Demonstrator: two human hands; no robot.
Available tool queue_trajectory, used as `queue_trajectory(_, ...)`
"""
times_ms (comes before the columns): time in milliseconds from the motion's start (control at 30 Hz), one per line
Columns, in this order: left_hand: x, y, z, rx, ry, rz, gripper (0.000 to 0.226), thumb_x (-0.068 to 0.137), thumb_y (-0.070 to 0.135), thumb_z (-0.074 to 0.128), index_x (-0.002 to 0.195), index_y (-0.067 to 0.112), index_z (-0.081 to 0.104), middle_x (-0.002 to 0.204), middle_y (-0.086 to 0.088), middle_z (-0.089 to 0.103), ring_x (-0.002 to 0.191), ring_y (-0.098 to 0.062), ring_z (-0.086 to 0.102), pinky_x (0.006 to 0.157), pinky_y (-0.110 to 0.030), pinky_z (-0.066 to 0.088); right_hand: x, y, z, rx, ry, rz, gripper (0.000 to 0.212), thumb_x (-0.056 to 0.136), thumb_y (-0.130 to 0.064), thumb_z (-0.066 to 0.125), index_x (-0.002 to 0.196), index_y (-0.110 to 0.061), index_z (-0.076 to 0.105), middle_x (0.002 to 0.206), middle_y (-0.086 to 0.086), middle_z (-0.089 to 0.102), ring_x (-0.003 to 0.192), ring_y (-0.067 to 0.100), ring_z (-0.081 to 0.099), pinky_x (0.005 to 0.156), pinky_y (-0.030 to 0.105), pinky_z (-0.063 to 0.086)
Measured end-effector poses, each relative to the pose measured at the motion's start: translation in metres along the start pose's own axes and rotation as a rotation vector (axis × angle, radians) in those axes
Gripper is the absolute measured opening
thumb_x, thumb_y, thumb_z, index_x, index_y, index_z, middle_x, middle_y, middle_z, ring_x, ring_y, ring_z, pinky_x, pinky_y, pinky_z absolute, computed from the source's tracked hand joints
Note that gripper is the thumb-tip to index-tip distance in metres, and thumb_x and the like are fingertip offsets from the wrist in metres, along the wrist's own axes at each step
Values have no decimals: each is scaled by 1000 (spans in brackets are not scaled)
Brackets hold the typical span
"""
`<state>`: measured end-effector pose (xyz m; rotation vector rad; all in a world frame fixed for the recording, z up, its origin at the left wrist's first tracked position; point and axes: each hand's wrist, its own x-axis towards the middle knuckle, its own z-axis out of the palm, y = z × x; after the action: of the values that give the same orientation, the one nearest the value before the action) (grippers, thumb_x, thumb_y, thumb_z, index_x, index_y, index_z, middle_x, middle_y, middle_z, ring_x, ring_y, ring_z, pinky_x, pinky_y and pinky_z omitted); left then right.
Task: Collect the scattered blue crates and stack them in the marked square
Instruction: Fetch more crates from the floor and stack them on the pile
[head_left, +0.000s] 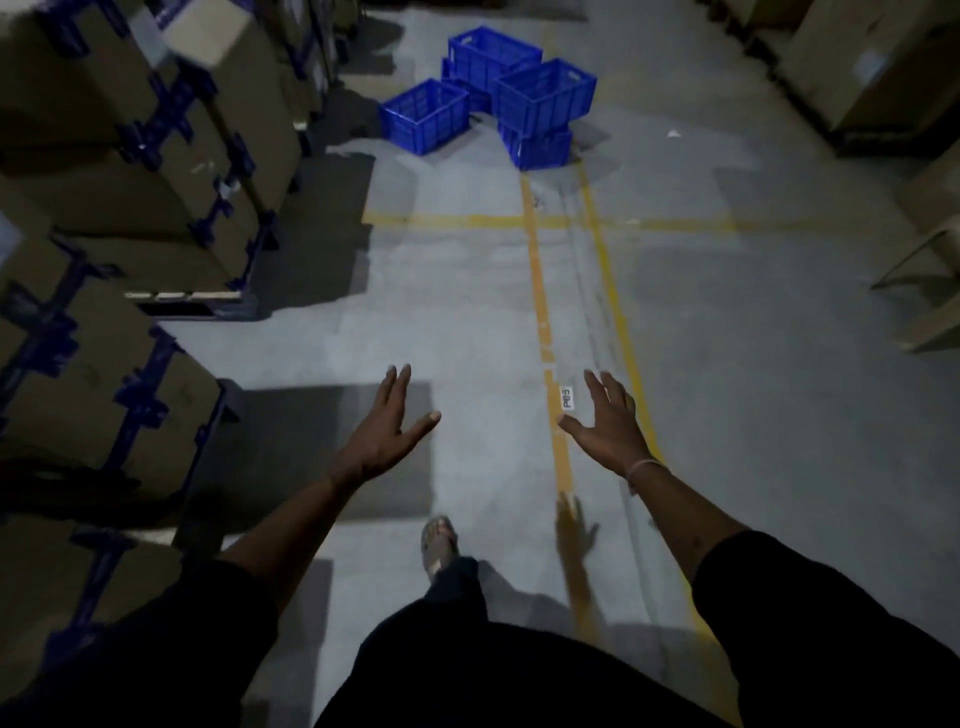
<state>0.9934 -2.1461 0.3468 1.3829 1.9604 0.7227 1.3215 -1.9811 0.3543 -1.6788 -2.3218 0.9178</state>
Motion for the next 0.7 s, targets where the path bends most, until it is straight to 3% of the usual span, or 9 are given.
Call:
queue_trajectory(167,129,-1,-57,-11,-13,24,102,83,80,50,160,34,0,167,13,-9,152,-2,-1,120,-47,32,114,-42,-20,23,33,37,90,85,-58,62,156,-34,14,165,-5,6,151,23,1,121,45,18)
queue_trajectory(333,240,16,-105,45,-77,84,99,86,77,50,160,34,-1,167,13,-11,154,-9,10,119,-44,33,213,-75,-43,42,81,60,90,84,-60,61,156,-32,13,165,-4,7,151,23,0,120,45,17)
queue_trajectory(700,489,34,-131,84,-91,127,97,88,76,49,159,35,-3,166,15,-14,154,-8,7,119,-43,33,457,-81,-85,74,59,71,90,86,-62,58,156,-35,9,165,-9,0,152,22,-5,120,50,18)
